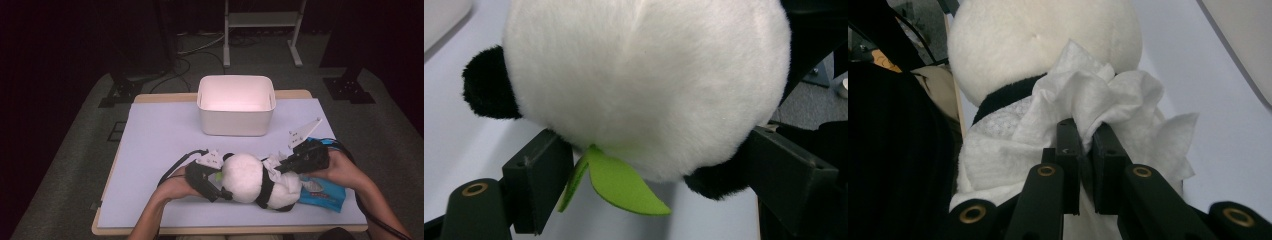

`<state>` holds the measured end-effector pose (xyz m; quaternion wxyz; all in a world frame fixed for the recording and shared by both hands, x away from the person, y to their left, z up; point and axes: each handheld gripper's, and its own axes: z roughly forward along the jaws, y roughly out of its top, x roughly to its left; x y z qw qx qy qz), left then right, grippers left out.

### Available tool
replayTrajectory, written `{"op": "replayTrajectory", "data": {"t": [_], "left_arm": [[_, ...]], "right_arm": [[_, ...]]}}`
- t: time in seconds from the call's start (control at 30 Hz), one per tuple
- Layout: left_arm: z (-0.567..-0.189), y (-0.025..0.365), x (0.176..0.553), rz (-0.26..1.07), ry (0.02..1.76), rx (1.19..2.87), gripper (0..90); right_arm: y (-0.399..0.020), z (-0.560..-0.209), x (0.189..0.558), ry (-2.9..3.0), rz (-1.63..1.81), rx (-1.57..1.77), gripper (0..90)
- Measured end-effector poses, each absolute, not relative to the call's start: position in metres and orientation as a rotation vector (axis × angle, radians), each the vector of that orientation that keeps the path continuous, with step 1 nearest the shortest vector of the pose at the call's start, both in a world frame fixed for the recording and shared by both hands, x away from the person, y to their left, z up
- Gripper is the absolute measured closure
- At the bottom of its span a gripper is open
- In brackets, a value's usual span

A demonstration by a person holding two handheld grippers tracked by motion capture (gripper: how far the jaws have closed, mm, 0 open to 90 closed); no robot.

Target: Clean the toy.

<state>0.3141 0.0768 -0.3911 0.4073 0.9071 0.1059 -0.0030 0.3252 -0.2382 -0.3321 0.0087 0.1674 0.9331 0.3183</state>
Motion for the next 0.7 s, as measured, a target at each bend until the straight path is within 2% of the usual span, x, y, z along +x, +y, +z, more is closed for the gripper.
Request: {"op": "replayTrajectory", "data": {"t": [0.23, 0.7], "left_arm": [[-0.385, 0.075, 0.311, 0.009, 0.265, 2.271, 15.0], [-0.374, 0.071, 0.308, 0.038, 0.244, 2.236, 16.1]], "right_arm": [[-0.233, -0.327, 0.324, 2.913, 1.04, 0.491, 83.6], [-0.185, -0.303, 0.317, 2.929, 1.111, 0.284, 83.5]]}}
